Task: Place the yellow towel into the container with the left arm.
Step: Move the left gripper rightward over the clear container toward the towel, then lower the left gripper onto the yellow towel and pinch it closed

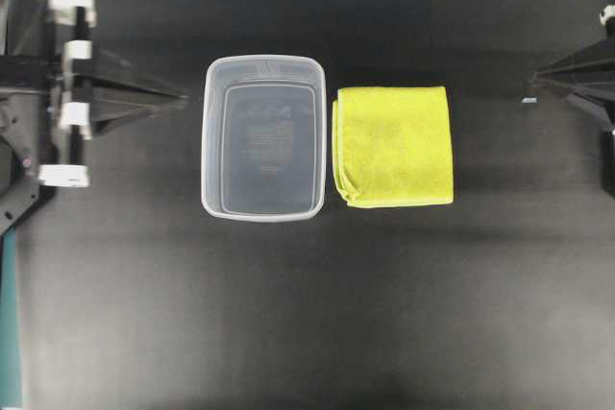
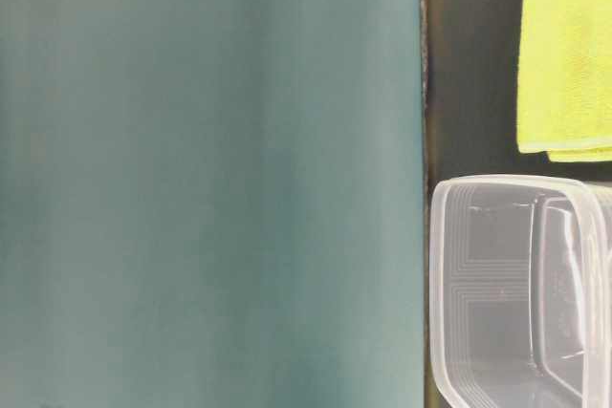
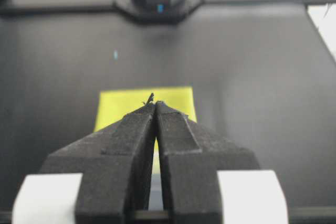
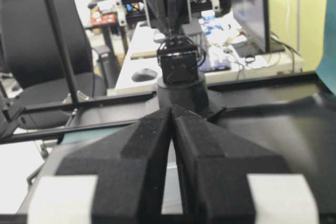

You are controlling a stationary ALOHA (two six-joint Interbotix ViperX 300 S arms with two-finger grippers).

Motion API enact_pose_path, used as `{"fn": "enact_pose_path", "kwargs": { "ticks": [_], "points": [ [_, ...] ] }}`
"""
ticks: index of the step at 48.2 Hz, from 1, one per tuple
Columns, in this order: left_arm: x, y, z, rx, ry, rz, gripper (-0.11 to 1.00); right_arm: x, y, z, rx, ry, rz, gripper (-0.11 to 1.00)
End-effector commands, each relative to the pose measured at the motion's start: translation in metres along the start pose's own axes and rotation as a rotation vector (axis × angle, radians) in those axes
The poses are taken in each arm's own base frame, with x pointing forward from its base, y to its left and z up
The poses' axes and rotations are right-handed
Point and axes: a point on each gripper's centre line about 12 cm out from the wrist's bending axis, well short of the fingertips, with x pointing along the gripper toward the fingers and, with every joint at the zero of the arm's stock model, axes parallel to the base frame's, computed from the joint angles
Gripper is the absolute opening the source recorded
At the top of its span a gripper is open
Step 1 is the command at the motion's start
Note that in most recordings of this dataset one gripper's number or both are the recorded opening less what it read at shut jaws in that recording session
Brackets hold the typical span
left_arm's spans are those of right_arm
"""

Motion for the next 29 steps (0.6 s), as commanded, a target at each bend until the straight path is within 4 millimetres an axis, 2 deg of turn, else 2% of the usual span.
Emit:
{"fn": "enact_pose_path", "kwargs": {
  "ticks": [1,4,12,16,21,29],
  "points": [
    [0.014,0.001,0.017,0.006,0.043,0.001,0.01,0.002,-0.002,0.006,0.008,-0.007,-0.011,0.06],
    [0.028,0.001,0.019,0.003,0.083,0.000,0.01,0.002,-0.002,0.005,0.008,0.002,-0.012,0.16],
    [0.059,0.000,0.020,0.004,0.150,-0.006,0.01,0.002,-0.004,0.005,0.008,0.008,-0.025,0.65],
    [0.076,0.003,0.020,0.001,0.195,0.001,0.06,0.001,-0.004,0.006,0.007,0.003,-0.026,0.81],
    [0.100,0.004,0.017,-0.002,0.269,0.004,0.25,-0.002,-0.005,0.009,0.007,-0.014,-0.030,0.81],
    [0.147,0.004,0.004,0.004,0.430,0.000,0.73,-0.006,-0.005,0.016,0.003,-0.045,-0.031,0.79]
  ]
}}
